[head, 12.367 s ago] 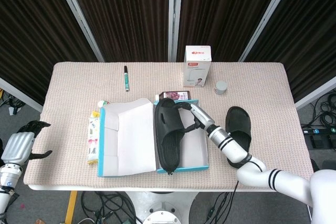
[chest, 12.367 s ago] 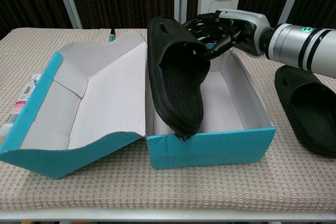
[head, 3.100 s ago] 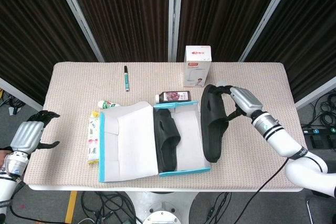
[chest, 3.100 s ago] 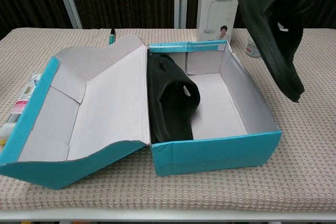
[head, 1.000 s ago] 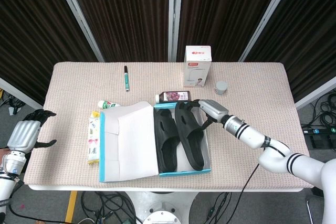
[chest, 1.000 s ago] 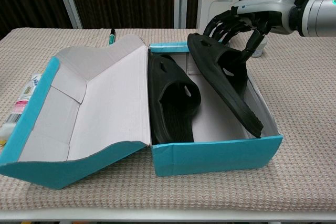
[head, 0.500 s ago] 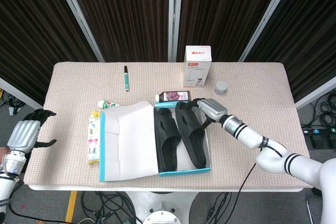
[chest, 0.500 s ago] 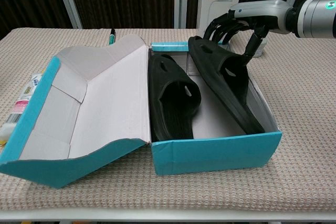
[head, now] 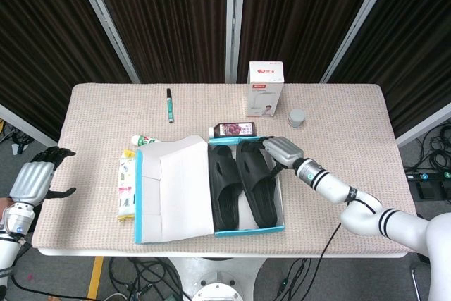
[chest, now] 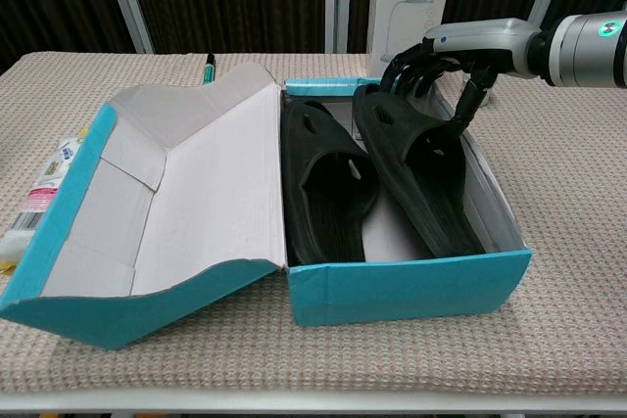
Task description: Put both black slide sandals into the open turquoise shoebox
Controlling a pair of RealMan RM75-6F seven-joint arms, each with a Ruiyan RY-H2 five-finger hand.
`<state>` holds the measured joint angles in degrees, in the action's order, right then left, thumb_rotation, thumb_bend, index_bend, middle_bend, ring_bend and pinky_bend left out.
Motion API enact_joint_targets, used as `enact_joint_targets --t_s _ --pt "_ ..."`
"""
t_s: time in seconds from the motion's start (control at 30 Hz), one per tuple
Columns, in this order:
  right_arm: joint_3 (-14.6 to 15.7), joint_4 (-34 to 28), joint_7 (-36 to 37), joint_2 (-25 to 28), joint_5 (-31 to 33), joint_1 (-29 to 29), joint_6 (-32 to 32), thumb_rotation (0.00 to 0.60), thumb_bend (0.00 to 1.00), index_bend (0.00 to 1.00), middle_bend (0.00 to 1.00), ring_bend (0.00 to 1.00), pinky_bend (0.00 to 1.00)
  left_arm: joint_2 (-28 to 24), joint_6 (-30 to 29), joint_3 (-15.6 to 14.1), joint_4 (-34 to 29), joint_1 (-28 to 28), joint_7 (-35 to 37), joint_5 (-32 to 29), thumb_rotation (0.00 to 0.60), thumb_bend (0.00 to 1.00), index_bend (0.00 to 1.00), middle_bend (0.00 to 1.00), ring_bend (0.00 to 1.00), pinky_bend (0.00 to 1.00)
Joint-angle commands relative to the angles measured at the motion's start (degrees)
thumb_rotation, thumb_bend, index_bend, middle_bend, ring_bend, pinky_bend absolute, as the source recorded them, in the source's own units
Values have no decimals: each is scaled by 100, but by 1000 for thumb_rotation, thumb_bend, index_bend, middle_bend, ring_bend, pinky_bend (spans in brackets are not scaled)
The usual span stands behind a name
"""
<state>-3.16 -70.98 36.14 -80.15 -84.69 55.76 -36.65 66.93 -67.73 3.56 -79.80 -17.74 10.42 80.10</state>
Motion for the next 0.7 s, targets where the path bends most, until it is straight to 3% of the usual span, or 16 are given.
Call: enact_joint_targets --t_s 0.03,0.2,0.47,0.7 --pt "2 -11 -67 1 29 -1 39 600 27 477 475 180 205 1 5 -2 0 -1 0 -1 600 138 221 192 121 202" --pt "-8 -26 -235 -9 101 30 173 600 23 426 439 162 204 -7 -3 0 -11 -1 7 6 600 138 221 192 122 202" --pt "-90 -175 -293 34 160 64 234 600 0 121 255 41 197 -10 -31 -7 5 24 68 13 600 137 222 192 121 202" --pt "-108 -267 -361 110 193 84 325 600 0 43 171 0 158 -12 -32 -7 20 28 121 19 600 138 222 192 121 202"
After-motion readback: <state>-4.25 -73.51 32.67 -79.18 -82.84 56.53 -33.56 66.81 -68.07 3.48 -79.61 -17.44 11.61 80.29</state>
